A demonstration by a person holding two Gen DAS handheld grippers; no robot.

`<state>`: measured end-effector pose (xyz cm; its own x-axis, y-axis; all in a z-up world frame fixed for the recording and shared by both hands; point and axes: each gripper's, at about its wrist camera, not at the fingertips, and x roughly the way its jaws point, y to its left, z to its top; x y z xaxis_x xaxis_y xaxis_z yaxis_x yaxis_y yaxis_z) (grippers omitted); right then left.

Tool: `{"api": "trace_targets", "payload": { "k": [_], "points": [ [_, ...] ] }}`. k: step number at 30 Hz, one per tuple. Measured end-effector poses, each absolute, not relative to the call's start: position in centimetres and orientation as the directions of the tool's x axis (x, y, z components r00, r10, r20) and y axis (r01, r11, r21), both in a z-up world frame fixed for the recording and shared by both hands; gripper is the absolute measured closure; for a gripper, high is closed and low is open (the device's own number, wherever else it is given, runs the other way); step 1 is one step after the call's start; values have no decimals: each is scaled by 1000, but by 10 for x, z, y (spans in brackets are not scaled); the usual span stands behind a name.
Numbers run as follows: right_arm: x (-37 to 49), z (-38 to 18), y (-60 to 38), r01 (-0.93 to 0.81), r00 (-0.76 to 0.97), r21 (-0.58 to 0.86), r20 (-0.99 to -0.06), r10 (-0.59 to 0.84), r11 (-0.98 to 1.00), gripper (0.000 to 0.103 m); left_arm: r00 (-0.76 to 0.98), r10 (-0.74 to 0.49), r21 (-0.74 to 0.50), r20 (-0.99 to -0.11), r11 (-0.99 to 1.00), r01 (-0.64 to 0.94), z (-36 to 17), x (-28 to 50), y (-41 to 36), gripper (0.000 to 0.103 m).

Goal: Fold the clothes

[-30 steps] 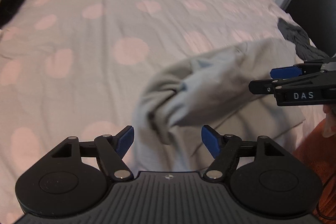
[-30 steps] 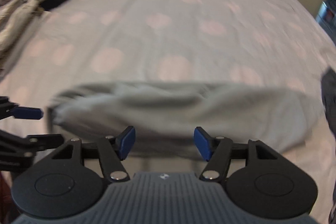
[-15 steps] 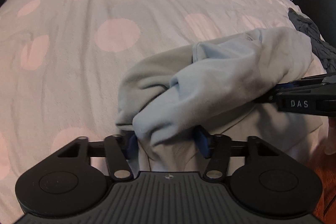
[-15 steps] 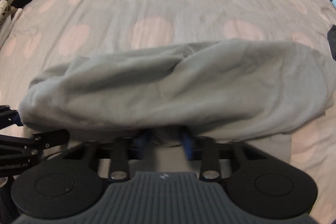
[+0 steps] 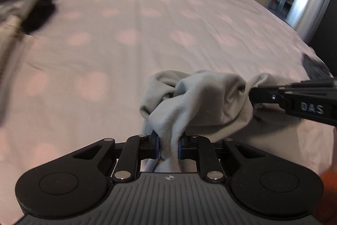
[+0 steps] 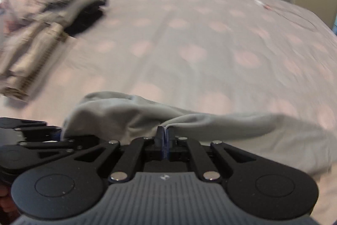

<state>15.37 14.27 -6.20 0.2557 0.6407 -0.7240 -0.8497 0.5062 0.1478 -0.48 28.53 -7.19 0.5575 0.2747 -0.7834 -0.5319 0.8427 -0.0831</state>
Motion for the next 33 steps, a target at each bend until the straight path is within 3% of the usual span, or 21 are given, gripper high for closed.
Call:
{"api": "trace_targets", "payload": {
  "k": [6, 13, 18, 20, 22, 25, 27, 33],
  "points": [
    [114, -34, 186, -902, 138, 226, -655, 742, 368, 101, 503, 423, -28, -754, 744, -668, -44, -47, 323, 86],
    [97, -47, 212, -910, 72, 252, -685, 725, 328, 100, 418, 433, -12, -799, 683, -730, -63, -57, 349, 86],
    [113, -64, 196, -893, 111, 231, -719, 686, 387, 89, 372, 431, 26, -823, 681, -732, -86, -60, 350, 83],
    [123, -69, 184, -879, 135, 226, -727, 673, 420, 80, 366, 433, 30, -823, 678, -734, -89, -67, 351, 80],
    [137, -76, 172, -860, 182, 189, -754, 631, 474, 80, 373, 438, 27, -818, 676, -736, -89, -71, 352, 78],
    [159, -91, 153, -822, 247, 125, -801, 545, 556, 77, 395, 453, 19, -799, 676, -737, -83, -79, 354, 66],
    [172, -100, 141, -800, 271, 94, -825, 496, 593, 71, 421, 460, 6, -782, 681, -733, -75, -83, 354, 43],
    [201, -116, 113, -737, 297, 52, -871, 392, 674, 50, 514, 397, -51, -760, 753, -657, -57, -80, 345, 33]
  ]
}}
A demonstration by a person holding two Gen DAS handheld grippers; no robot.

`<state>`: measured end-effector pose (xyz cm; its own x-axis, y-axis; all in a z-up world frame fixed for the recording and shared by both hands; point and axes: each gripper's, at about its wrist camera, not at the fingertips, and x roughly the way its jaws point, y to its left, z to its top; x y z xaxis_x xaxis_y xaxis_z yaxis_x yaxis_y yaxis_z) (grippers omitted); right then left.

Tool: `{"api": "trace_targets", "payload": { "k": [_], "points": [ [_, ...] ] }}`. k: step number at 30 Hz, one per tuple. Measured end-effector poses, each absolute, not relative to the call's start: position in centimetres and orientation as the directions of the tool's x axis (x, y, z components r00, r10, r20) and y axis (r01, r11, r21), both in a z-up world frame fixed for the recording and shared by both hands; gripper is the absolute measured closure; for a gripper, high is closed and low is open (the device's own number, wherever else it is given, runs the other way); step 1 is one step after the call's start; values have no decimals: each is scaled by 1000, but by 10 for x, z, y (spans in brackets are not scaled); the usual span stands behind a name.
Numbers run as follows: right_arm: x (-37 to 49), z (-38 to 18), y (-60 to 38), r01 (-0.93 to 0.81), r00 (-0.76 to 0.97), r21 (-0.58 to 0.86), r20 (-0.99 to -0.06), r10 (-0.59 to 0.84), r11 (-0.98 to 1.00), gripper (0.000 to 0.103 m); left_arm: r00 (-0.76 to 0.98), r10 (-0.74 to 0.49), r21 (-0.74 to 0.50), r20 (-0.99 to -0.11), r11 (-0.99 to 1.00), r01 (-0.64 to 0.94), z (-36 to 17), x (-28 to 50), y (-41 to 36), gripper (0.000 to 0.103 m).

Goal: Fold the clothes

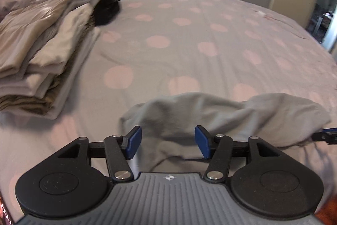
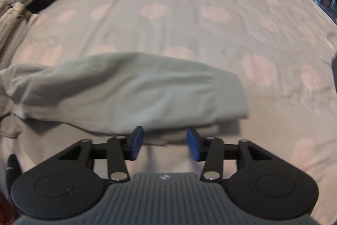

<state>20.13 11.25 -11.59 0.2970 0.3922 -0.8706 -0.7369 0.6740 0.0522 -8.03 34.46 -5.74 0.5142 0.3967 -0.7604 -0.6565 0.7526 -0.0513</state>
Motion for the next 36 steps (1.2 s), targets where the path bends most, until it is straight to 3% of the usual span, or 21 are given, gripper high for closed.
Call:
{"api": "trace_targets", "payload": {
  "k": [5, 11, 13, 15, 16, 18, 19, 20, 31, 36],
  "points": [
    [222, -121, 91, -686, 289, 67, -888, 356, 724, 35, 567, 298, -96, -768, 822, -562, -63, -61, 328, 23],
    [240, -134, 79, -640, 268, 86, -907, 326, 764, 35, 511, 266, -52, -818, 850, -525, -92, -34, 315, 23],
    [240, -137, 80, -642, 260, 98, -905, 336, 761, 35, 484, 285, -21, -827, 845, -534, -100, -27, 314, 34],
    [238, -137, 83, -652, 261, 105, -898, 353, 751, 34, 469, 288, -21, -835, 835, -549, -106, -24, 317, 62],
    [237, -137, 85, -657, 262, 109, -895, 361, 746, 37, 462, 288, -26, -839, 827, -562, -107, -23, 320, 67],
    [235, -137, 88, -668, 262, 116, -888, 378, 735, 61, 446, 301, -18, -843, 812, -583, -108, -22, 327, 89],
    [234, -137, 90, -673, 262, 119, -884, 386, 730, 85, 442, 319, -2, -838, 809, -588, -108, -20, 329, 95],
    [233, -137, 92, -678, 263, 122, -881, 394, 725, 102, 439, 336, 13, -833, 805, -593, -107, -19, 331, 100],
    [240, -110, 94, -684, 365, 84, -821, 440, 725, 103, 431, 484, 108, -761, 750, -652, -81, -19, 366, 103],
    [257, -93, 83, -671, 394, 77, -805, 443, 737, 103, 449, 456, 94, -769, 774, -626, -70, -24, 376, 103]
  ]
}}
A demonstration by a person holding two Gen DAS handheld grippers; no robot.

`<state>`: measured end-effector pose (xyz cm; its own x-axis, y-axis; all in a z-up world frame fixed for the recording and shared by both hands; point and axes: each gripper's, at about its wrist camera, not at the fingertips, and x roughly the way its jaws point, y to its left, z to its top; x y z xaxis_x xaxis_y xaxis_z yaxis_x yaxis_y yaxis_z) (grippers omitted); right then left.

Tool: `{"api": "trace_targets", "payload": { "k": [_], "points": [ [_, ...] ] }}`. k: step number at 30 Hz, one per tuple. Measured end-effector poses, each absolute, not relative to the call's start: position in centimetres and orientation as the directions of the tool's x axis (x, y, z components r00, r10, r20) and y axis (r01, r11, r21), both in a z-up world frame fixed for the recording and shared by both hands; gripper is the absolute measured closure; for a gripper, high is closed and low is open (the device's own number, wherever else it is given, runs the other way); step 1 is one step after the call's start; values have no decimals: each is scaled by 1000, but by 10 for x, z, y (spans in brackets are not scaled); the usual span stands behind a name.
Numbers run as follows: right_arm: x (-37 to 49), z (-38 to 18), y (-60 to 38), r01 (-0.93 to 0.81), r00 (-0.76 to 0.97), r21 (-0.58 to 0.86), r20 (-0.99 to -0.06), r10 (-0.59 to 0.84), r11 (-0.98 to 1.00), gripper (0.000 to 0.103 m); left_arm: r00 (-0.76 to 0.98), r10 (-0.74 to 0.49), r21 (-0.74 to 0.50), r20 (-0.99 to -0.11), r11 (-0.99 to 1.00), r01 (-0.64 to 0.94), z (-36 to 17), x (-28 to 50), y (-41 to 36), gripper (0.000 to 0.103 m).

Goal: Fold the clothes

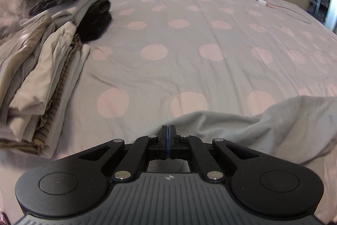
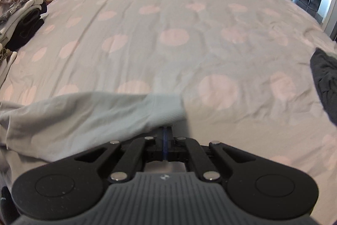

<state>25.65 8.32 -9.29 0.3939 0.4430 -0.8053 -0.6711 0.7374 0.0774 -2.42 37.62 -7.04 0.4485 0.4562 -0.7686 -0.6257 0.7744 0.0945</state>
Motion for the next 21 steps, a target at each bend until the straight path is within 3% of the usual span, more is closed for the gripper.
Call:
{"api": "trace_targets", "payload": {
  "k": [4, 7, 10, 12, 14, 21],
  "points": [
    [258, -89, 85, -697, 360, 94, -812, 460, 711, 97, 475, 398, 84, -785, 827, -555, -70, -30, 369, 101],
    [260, -89, 86, -702, 348, 105, -813, 467, 705, 95, 492, 361, 85, -792, 864, -497, -71, -37, 359, 80],
    [267, -88, 87, -698, 336, 128, -811, 480, 705, 79, 507, 314, 72, -802, 894, -441, -73, -43, 351, 66],
    [260, -87, 94, -749, 363, 46, -807, 467, 661, 70, 506, 300, 77, -809, 907, -414, -76, -46, 347, 48],
    [254, -85, 101, -791, 390, -37, -800, 456, 611, 52, 495, 300, 95, -815, 913, -397, -78, -48, 344, 47],
    [235, -89, 126, -885, 434, -292, -800, 414, 363, 47, 426, 318, 144, -847, 909, -391, -91, -59, 344, 44]
  ]
}}
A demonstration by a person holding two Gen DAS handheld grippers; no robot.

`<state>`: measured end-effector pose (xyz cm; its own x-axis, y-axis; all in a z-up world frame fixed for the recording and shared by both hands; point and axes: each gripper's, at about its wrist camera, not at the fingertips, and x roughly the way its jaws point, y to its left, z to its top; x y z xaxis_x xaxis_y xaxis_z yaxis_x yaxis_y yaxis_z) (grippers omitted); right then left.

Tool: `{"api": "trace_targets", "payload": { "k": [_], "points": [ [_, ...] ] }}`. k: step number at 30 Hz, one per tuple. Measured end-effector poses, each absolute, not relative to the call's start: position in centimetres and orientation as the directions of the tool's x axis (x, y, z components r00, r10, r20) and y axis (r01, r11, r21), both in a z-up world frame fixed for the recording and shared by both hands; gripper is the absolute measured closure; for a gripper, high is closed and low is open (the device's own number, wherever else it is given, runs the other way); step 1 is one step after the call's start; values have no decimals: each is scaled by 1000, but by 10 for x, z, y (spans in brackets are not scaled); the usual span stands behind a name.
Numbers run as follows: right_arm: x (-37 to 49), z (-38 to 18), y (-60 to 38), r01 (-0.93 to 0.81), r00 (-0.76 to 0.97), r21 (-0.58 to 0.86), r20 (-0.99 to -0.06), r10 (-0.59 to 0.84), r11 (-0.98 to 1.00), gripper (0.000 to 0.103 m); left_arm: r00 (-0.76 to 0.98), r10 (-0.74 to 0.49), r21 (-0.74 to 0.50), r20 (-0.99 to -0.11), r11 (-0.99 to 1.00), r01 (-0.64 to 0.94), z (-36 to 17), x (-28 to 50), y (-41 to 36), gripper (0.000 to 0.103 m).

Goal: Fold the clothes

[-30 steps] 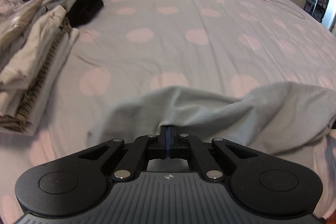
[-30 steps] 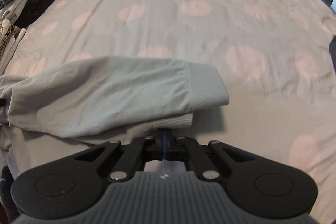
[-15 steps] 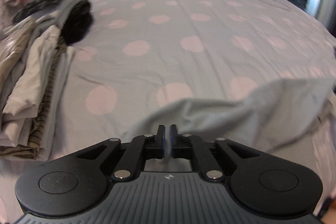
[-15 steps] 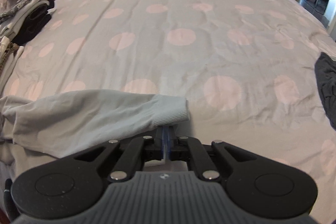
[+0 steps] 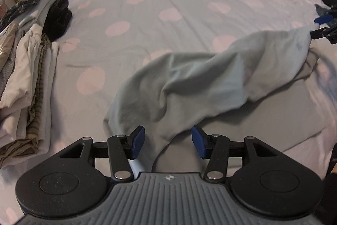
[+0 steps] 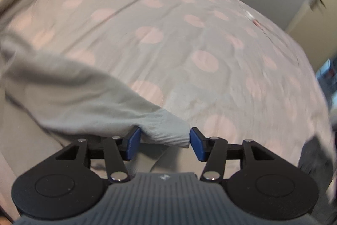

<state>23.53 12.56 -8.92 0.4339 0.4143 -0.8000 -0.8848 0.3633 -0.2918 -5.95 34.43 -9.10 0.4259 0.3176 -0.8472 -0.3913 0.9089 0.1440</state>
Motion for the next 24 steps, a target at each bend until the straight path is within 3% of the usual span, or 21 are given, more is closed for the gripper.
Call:
{"api": "trace_targets", "payload": {
  "k": [11, 13, 18, 20, 22, 24],
  "points": [
    [214, -111, 125, -920, 382, -390, -861, 337, 47, 49, 367, 329, 137, -870, 877, -461, -105, -82, 362, 44],
    [210, -116, 122, -912, 389, -411, -861, 328, 2, 49, 367, 339, 136, -866, 867, -480, -104, -83, 365, 50],
    [207, -119, 125, -892, 418, -452, -831, 366, -8, 54, 381, 368, 125, -848, 838, -531, -98, -86, 375, 94],
    [206, -120, 130, -868, 454, -496, -801, 390, -9, 60, 393, 386, 114, -835, 819, -562, -92, -89, 380, 102],
    [206, -115, 132, -855, 476, -518, -781, 406, 7, 63, 385, 430, 138, -816, 793, -593, -85, -89, 384, 102],
    [208, -109, 132, -851, 488, -524, -767, 416, 31, 83, 387, 449, 141, -806, 779, -611, -77, -90, 389, 103]
  ]
}}
